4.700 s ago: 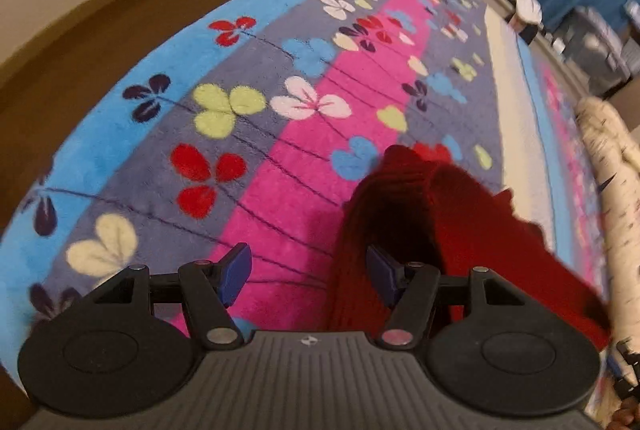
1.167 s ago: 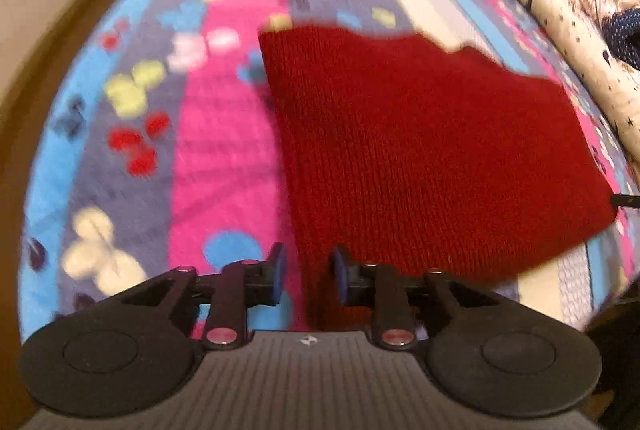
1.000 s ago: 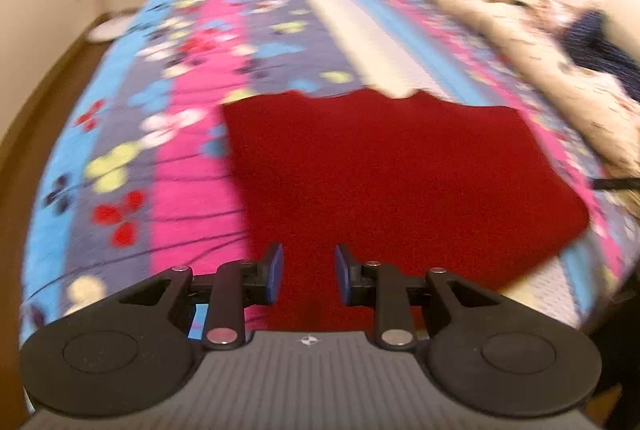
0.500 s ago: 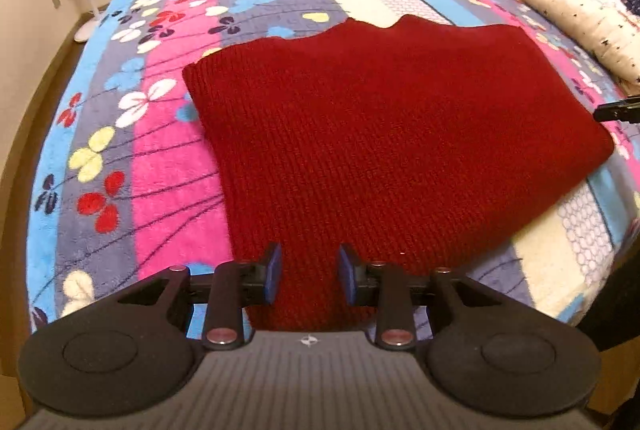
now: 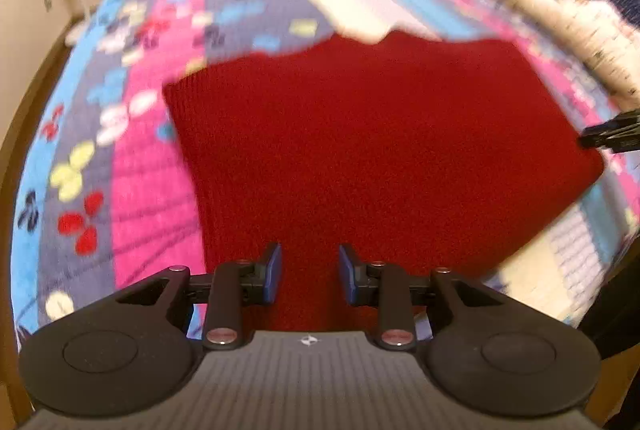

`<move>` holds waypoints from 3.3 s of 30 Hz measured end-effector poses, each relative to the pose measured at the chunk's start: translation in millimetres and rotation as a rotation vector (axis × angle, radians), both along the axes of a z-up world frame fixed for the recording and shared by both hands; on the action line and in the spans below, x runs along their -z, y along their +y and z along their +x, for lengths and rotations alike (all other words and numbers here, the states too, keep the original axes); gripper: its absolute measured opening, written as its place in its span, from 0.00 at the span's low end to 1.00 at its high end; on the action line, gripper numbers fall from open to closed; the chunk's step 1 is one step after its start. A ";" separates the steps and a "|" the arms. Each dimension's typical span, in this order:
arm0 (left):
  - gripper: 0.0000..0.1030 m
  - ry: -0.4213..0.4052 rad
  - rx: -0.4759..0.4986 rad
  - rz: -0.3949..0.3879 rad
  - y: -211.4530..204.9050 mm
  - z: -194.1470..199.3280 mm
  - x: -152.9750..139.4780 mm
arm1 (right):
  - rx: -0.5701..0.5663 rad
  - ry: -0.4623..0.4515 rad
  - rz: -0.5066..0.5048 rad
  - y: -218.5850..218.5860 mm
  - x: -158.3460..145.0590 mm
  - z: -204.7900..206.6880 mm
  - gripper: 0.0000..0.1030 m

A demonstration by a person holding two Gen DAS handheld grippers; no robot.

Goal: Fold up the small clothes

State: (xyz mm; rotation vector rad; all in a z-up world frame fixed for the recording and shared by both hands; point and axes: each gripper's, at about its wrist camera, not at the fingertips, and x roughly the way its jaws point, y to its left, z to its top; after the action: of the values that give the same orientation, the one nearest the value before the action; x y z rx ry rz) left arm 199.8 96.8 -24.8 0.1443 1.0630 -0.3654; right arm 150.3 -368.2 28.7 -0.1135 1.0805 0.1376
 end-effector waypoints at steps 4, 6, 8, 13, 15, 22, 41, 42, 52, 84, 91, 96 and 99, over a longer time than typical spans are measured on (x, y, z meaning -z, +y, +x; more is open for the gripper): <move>0.34 0.025 -0.021 0.032 0.2 8.7 6.0 | 0.007 -0.034 0.015 0.8 -5.9 1.4 0.46; 0.34 -0.001 -0.052 -0.034 5.8 11.1 -2.6 | 0.035 -0.066 0.050 -3.5 -11.9 2.9 0.46; 0.34 0.001 -0.064 -0.041 5.2 17.2 -2.7 | 0.053 -0.044 0.022 -4.4 -6.1 6.8 0.46; 0.34 0.022 -0.058 0.021 -3.4 21.4 3.1 | 0.052 -0.045 0.001 3.2 -4.5 10.4 0.46; 0.36 -0.014 -0.083 -0.045 2.7 19.4 -7.2 | 0.076 -0.087 0.027 3.7 -12.9 10.0 0.46; 0.67 -0.159 -0.220 -0.089 16.5 13.6 -35.1 | 0.062 -0.280 0.038 32.3 -43.0 2.8 0.48; 0.91 -0.403 -0.317 -0.125 8.1 -10.4 -75.6 | 0.031 -0.467 0.154 132.9 -62.7 -21.1 0.57; 0.91 -0.387 -0.323 -0.120 8.9 -9.2 -73.9 | 0.019 -0.465 0.147 138.1 -61.4 -20.6 0.57; 0.91 -0.331 -0.360 -0.123 23.7 -5.1 -68.1 | -0.019 -0.462 0.111 165.2 -59.1 -15.3 0.56; 0.91 -0.253 -0.548 -0.114 96.2 5.0 -57.2 | -0.896 -0.499 0.002 360.3 17.1 -84.1 0.48; 0.91 -0.209 -0.558 -0.113 104.6 17.3 -48.1 | -1.056 -0.512 -0.259 389.0 61.3 -98.0 0.46; 0.91 -0.088 -0.540 -0.232 109.6 35.5 -33.8 | -0.998 -0.507 -0.182 385.4 38.9 -88.1 0.16; 0.91 -0.016 -0.520 -0.327 107.1 52.3 -25.5 | -0.939 -0.563 -0.121 376.1 12.3 -87.9 0.15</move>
State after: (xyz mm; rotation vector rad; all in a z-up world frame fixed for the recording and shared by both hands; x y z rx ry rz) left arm 252.1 203.9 0.7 -0.4149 0.9704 -0.0619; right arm 62.3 7.9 16.4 -0.7244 0.4010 0.8325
